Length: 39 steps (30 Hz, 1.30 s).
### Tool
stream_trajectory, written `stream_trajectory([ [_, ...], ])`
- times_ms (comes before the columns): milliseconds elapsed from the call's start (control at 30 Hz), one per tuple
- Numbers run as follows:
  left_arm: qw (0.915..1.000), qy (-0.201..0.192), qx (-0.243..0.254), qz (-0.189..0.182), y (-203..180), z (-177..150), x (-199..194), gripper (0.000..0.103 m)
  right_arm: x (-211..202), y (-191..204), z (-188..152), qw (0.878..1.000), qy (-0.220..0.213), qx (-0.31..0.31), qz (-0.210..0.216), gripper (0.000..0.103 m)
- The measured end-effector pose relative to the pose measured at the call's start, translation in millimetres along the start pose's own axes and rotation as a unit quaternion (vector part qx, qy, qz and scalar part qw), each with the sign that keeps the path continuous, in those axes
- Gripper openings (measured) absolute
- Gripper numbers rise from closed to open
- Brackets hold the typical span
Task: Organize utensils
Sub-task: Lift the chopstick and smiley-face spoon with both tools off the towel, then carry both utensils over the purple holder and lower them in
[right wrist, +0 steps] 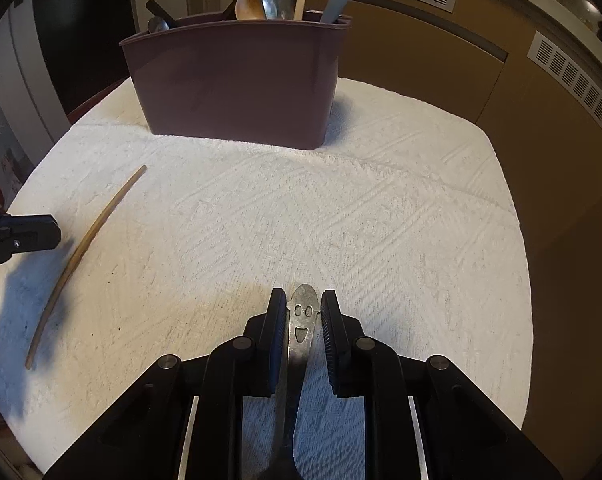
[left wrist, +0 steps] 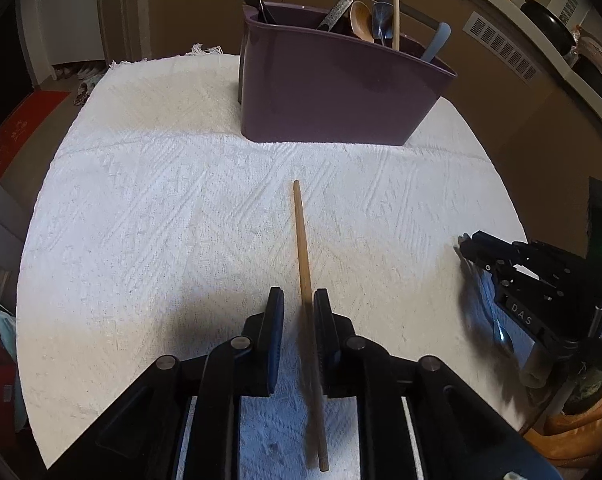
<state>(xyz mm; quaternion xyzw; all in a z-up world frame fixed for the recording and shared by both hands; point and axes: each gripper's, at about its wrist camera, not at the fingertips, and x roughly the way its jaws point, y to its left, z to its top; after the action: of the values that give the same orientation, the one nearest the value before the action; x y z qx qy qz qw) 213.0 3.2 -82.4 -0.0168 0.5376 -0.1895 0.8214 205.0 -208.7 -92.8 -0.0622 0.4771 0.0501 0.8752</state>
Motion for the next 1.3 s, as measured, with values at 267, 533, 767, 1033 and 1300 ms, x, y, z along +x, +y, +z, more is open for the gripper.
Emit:
stream_trajectory([
  [267, 0.999, 0.037, 0.024, 0.002, -9.5, 22.3, 23.8, 0.022, -35.2, -4.3, -4.5, 0.999, -0.039, 0.005, 0.018, 0.019],
  [533, 0.9951, 0.067, 0.05, 0.053, -22.8, 44.5, 47.7, 0.015, -45.5, -14.7, -15.0, 0.998, -0.053, 0.017, 0.023, 0.019],
  [767, 0.9943, 0.03, 0.072, 0.072, -37.5, 30.2, 32.9, 0.004, -52.1, -16.8, -15.0, 0.997, -0.064, 0.024, 0.021, 0.019],
  [1033, 0.993, -0.062, 0.078, 0.063, -48.6, 18.4, -29.0, 0.004, -75.0, -7.3, -9.2, 0.996, -0.087, 0.009, 0.018, 0.019],
  [1300, 0.985, -0.155, 0.067, 0.037, -49.9, 29.0, -88.9, 0.004, -109.3, -1.3, 2.9, 0.992, -0.126, -0.003, 0.011, 0.019],
])
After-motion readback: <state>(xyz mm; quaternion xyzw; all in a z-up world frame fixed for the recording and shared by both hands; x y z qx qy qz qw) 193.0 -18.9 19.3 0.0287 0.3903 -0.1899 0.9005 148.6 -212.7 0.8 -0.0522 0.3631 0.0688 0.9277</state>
